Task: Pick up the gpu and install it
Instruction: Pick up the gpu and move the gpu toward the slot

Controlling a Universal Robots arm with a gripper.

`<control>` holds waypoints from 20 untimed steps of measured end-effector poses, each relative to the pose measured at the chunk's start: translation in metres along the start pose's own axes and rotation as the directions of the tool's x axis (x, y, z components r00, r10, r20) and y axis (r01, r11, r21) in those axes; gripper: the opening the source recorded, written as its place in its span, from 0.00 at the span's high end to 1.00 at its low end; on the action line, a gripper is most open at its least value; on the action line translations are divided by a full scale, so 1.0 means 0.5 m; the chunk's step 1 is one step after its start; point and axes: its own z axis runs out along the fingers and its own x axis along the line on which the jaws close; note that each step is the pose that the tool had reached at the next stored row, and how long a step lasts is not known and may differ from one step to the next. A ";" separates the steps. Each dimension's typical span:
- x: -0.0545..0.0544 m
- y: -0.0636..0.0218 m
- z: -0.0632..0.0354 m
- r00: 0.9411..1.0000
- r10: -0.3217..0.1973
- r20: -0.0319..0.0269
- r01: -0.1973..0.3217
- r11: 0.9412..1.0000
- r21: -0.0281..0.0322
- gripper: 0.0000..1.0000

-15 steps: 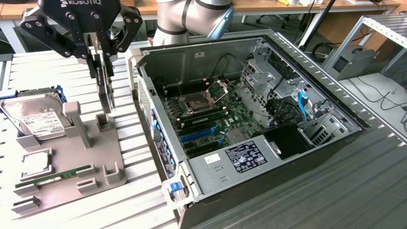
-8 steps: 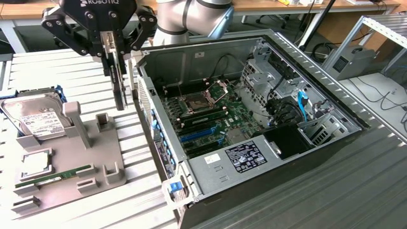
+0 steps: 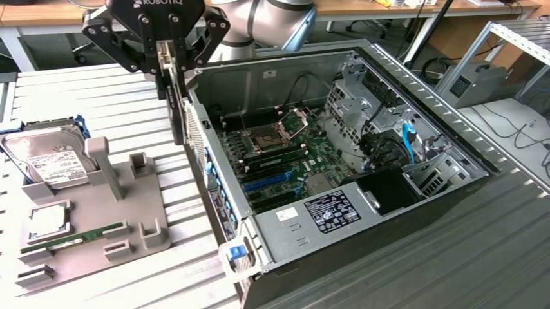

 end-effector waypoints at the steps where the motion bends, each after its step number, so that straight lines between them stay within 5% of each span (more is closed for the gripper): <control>1: -0.005 0.001 0.000 1.000 0.000 0.000 0.000 1.000 0.000 0.73; 20: -0.095 0.011 0.003 1.000 0.000 0.000 0.000 1.000 0.000 0.73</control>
